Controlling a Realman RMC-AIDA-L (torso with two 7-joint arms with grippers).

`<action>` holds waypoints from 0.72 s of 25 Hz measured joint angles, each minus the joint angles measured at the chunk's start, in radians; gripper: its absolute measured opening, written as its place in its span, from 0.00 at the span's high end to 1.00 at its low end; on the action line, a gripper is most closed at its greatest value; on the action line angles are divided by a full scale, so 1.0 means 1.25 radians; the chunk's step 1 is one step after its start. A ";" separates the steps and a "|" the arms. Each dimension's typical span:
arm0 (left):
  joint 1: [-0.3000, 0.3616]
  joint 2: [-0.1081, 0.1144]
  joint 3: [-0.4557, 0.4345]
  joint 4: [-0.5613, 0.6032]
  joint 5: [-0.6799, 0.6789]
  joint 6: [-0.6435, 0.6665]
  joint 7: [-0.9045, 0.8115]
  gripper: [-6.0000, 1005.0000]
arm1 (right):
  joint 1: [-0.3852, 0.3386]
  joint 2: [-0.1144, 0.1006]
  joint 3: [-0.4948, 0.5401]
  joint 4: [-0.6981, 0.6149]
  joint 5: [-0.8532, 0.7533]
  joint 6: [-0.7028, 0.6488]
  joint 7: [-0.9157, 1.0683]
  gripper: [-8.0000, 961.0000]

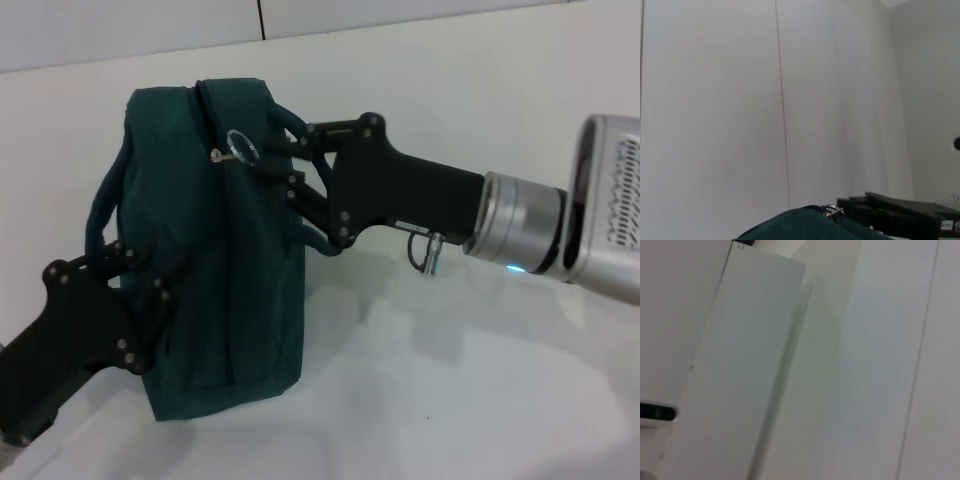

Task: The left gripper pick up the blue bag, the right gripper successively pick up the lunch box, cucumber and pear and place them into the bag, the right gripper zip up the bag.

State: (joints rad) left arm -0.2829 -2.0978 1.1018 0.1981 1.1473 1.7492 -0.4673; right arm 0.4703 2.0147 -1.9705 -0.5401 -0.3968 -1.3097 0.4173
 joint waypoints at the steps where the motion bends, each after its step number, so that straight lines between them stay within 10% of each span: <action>1: -0.004 0.000 0.002 -0.006 0.000 0.001 0.001 0.82 | -0.015 0.001 0.005 -0.019 -0.001 0.008 -0.008 0.81; 18: -0.024 -0.003 0.020 -0.018 -0.003 0.013 0.018 0.83 | -0.041 0.003 0.002 -0.162 -0.094 0.208 -0.015 0.49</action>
State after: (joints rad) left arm -0.3127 -2.1015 1.1264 0.1756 1.1439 1.7653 -0.4448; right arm 0.4194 2.0186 -1.9680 -0.7425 -0.5138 -1.0493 0.3988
